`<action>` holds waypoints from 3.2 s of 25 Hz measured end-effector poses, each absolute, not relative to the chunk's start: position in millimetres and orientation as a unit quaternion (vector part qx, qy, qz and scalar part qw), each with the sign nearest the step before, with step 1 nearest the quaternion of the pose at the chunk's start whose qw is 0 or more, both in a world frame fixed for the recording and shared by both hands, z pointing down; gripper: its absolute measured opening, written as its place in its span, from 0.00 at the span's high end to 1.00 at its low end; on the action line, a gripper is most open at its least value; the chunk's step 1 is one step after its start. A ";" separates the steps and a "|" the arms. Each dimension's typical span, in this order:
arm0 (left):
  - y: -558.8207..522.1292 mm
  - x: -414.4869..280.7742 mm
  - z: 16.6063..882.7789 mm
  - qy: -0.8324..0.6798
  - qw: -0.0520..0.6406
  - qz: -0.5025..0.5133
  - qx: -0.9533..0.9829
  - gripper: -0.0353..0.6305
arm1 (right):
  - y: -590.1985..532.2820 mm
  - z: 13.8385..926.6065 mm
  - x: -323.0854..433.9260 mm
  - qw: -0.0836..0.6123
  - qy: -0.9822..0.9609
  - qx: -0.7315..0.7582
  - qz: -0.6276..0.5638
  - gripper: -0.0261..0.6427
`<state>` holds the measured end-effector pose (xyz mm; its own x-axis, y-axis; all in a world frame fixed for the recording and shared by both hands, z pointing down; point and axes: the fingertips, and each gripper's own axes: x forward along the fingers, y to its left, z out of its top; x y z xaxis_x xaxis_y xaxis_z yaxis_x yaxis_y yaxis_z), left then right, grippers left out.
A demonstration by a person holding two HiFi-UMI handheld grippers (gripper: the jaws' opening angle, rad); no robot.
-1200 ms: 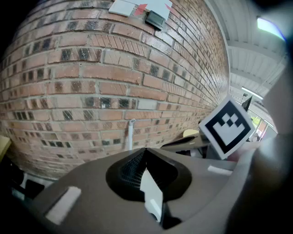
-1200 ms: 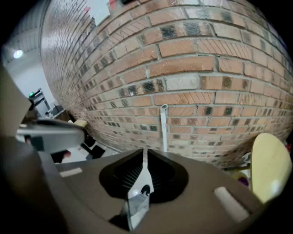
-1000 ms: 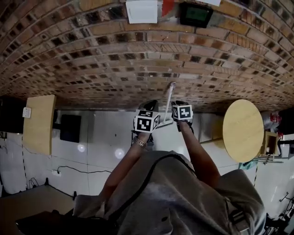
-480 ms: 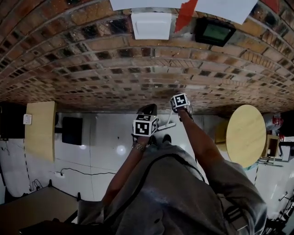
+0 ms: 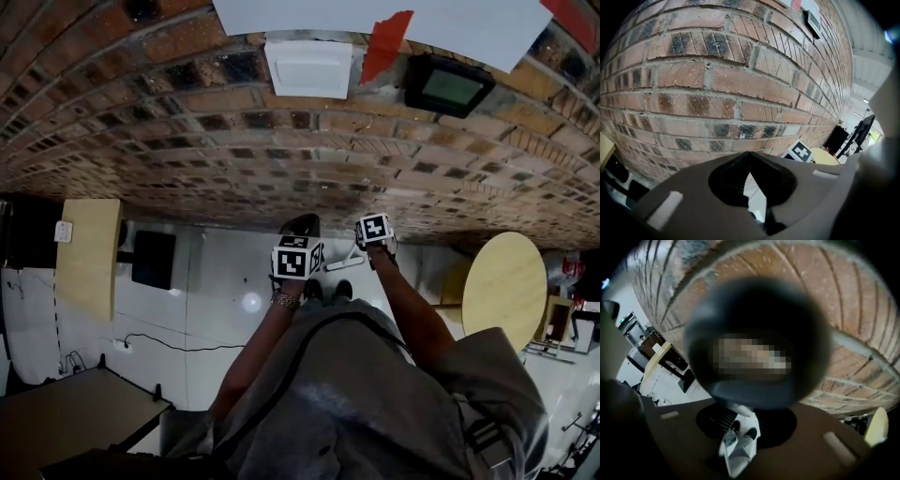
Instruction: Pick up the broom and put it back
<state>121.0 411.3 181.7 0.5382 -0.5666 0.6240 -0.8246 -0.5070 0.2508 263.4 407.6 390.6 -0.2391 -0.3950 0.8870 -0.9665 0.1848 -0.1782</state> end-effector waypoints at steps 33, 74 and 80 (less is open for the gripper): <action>391.2 177.0 163.7 -0.381 0.245 0.217 0.865 0.99 | 439.1 267.3 243.3 0.335 -0.732 0.466 0.368 0.81; 685.9 68.2 197.3 -0.327 0.287 0.231 0.870 0.99 | 696.6 220.1 111.6 0.170 -0.725 0.535 0.399 0.96; 722.2 72.6 185.9 -0.314 0.278 0.222 0.880 0.99 | 729.8 196.7 86.4 0.194 -0.737 0.532 0.369 0.97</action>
